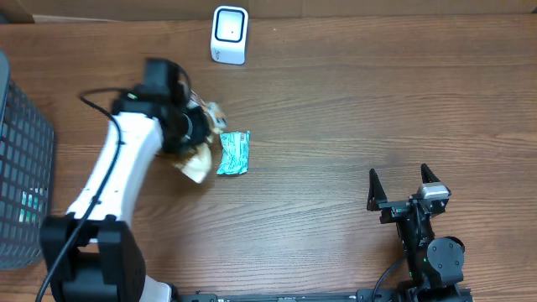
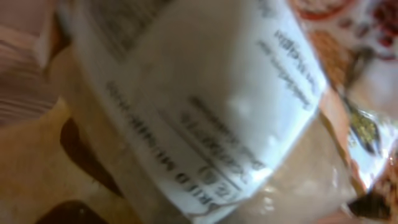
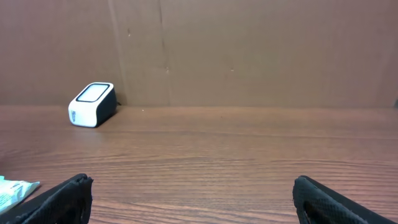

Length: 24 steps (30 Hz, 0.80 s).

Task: Scan the item barcode
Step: 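Place the clear mushroom bag beside the green packet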

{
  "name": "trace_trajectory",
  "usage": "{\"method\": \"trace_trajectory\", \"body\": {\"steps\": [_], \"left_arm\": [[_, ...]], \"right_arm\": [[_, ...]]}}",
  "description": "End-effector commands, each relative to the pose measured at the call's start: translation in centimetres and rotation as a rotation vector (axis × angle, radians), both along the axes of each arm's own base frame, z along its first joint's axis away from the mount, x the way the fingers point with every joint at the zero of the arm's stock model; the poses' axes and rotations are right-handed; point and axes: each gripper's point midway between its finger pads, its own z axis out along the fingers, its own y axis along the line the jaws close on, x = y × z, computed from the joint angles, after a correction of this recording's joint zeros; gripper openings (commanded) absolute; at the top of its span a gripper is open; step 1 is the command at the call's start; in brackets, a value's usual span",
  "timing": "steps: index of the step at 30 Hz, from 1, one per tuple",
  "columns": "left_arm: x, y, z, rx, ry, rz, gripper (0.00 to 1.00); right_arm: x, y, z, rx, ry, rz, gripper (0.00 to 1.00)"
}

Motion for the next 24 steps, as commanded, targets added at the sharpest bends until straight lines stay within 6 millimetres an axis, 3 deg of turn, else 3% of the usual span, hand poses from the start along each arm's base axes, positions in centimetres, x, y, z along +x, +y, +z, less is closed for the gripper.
{"method": "trace_trajectory", "body": {"steps": [1, 2, 4, 5, 8, 11, 13, 17, 19, 20, 22, 24], "left_arm": [[-0.2, 0.1, -0.7, -0.014, 0.001, 0.093, 0.10], [-0.2, 0.1, -0.6, -0.014, 0.001, 0.093, 0.22], [0.1, 0.0, -0.5, -0.019, -0.013, 0.084, 0.64], [0.3, -0.1, -0.5, -0.026, -0.020, 0.080, 0.73], [0.8, -0.8, -0.1, -0.060, -0.043, 0.057, 0.81], [1.4, -1.1, 0.7, -0.073, -0.077, 0.031, 0.82], [2.5, -1.2, 2.7, -0.067, -0.142, -0.014, 0.81], [4.1, -1.3, 9.9, -0.045, -0.302, -0.100, 0.83], [4.1, -1.1, 15.9, -0.013, -0.427, -0.170, 0.96], [3.9, -0.9, 17.6, -0.002, -0.460, -0.185, 1.00], [2.9, 0.9, 22.0, 0.037, -0.531, -0.186, 1.00], [1.9, 3.2, 25.0, 0.065, -0.572, -0.143, 1.00]], "right_arm": [[0.0, 0.1, -0.3, -0.005, -0.001, 0.004, 1.00], [0.0, 0.1, -0.3, -0.005, -0.001, 0.004, 1.00], [0.0, 0.1, -0.3, -0.005, -0.001, 0.004, 1.00], [0.0, 0.1, -0.3, -0.005, -0.001, 0.004, 1.00], [0.0, 0.1, -0.3, -0.005, -0.001, 0.004, 1.00], [0.0, 0.1, -0.3, -0.005, -0.001, 0.004, 1.00], [0.0, 0.1, -0.3, -0.005, -0.001, 0.004, 1.00], [0.0, 0.1, -0.3, -0.005, -0.001, 0.004, 1.00], [0.0, 0.1, -0.3, -0.005, -0.001, 0.004, 1.00], [0.0, 0.1, -0.3, -0.005, -0.001, 0.004, 1.00], [0.0, 0.1, -0.3, -0.005, -0.001, 0.004, 1.00], [0.0, 0.1, -0.3, -0.005, -0.001, 0.004, 1.00]]}}
